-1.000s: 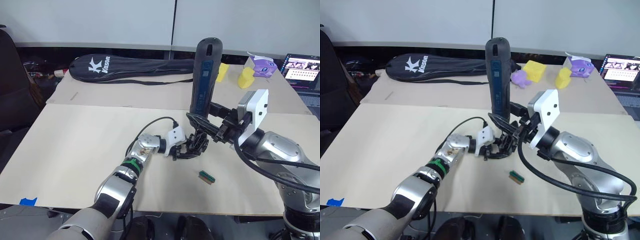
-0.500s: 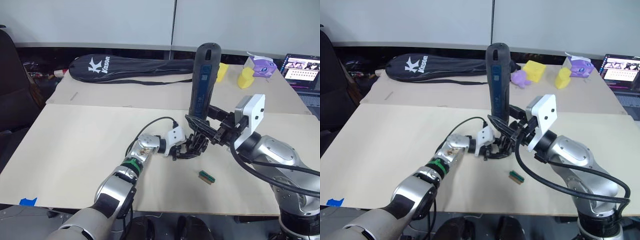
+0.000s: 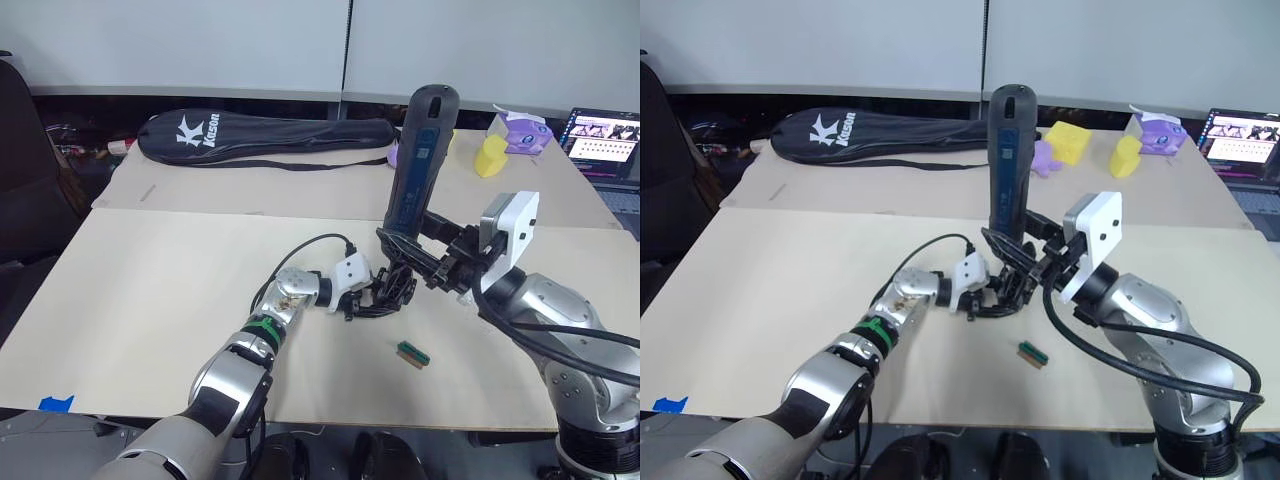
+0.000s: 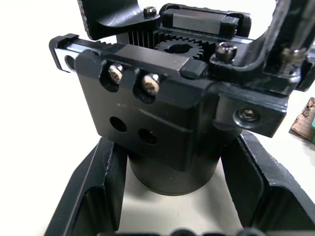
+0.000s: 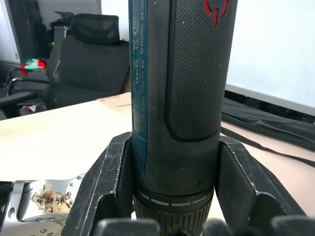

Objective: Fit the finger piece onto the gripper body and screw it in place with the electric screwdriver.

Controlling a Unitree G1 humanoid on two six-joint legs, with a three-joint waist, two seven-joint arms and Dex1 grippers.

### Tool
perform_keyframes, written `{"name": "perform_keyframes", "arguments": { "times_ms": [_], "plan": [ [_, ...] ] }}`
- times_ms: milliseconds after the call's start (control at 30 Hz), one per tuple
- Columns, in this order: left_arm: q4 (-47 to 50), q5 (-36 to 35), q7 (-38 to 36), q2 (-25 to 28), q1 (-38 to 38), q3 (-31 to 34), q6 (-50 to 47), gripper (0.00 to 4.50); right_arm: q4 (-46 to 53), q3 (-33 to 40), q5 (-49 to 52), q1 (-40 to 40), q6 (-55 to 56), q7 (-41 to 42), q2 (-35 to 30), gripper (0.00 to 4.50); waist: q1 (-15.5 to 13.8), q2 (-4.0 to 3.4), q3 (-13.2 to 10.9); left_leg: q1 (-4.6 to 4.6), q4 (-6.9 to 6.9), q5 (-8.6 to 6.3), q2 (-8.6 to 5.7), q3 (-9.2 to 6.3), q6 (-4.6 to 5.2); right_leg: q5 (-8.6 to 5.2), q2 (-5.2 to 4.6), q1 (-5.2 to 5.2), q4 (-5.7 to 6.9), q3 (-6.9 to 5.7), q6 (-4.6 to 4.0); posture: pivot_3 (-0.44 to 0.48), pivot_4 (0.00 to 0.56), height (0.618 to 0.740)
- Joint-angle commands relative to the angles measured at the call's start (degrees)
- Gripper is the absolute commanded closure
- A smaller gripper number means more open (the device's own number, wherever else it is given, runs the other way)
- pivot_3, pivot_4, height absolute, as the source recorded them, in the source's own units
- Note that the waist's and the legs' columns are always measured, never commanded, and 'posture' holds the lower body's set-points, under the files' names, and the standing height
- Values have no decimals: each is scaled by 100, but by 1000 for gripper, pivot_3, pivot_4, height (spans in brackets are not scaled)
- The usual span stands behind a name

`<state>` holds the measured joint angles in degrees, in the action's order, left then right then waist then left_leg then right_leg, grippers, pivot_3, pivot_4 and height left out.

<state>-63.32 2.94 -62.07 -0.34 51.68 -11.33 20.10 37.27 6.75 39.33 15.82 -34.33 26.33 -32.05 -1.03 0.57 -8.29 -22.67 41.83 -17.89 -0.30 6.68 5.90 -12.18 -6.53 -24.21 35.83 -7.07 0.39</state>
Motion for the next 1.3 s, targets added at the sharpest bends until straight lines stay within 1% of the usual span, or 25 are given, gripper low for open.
{"name": "perform_keyframes", "arguments": {
  "times_ms": [33, 333, 433, 567, 867, 933, 1300],
  "plan": [
    [128, -60, -14, -68, 97, 40, 65, 2214, -280, -149, -171, -186, -113, 205, -183, 2603, 0, 0, 0, 1, 0, 0, 0, 0, 0, 0, 0, 1, 0, 0, 0, 0, 150, 740],
    [121, -60, 3, -44, 108, 65, 58, 2214, -356, -241, -43, -381, -305, 467, -349, 2603, -2, 0, 1, 12, 0, 0, 0, -2, 0, 0, -5, 9, 0, 1, 0, 0, 150, 740],
    [124, -57, -2, -49, 104, 60, 59, 2214, -427, -263, -198, -390, -164, 441, -318, 2603, -2, 1, 1, 16, 0, -1, 1, -3, 0, 0, -7, 12, 1, 2, -1, 0, 150, 740],
    [134, -65, -1, -78, 110, 60, 40, 2214, -581, -405, -546, -498, 100, 637, -468, 2603, -3, 0, 1, 16, -1, -1, 1, -2, 0, 0, -9, 12, 1, 2, -1, 0, 150, 740],
    [112, -67, -5, -56, 147, 77, 1, 2214, -675, -344, -482, -518, 161, 605, -402, 2603, -5, 4, 4, 22, -1, -1, 2, -3, 1, 0, -17, 17, 1, 2, -1, 0, 150, 740],
    [120, -79, -10, -54, 157, 87, -18, 2214, -663, -334, -473, -534, 176, 609, -404, 2603, -5, 4, 4, 22, -1, -1, 2, -3, 1, 0, -43, 17, 1, 0, -1, 0, 150, 740],
    [143, -86, -8, -38, 120, 94, -44, 2214, -529, -224, -348, -548, 109, 608, -489, 2603, -4, 5, 5, 23, -1, -2, 2, -4, 2, 0, -46, 17, 1, -1, -1, 0, 150, 740]
  ]
}}
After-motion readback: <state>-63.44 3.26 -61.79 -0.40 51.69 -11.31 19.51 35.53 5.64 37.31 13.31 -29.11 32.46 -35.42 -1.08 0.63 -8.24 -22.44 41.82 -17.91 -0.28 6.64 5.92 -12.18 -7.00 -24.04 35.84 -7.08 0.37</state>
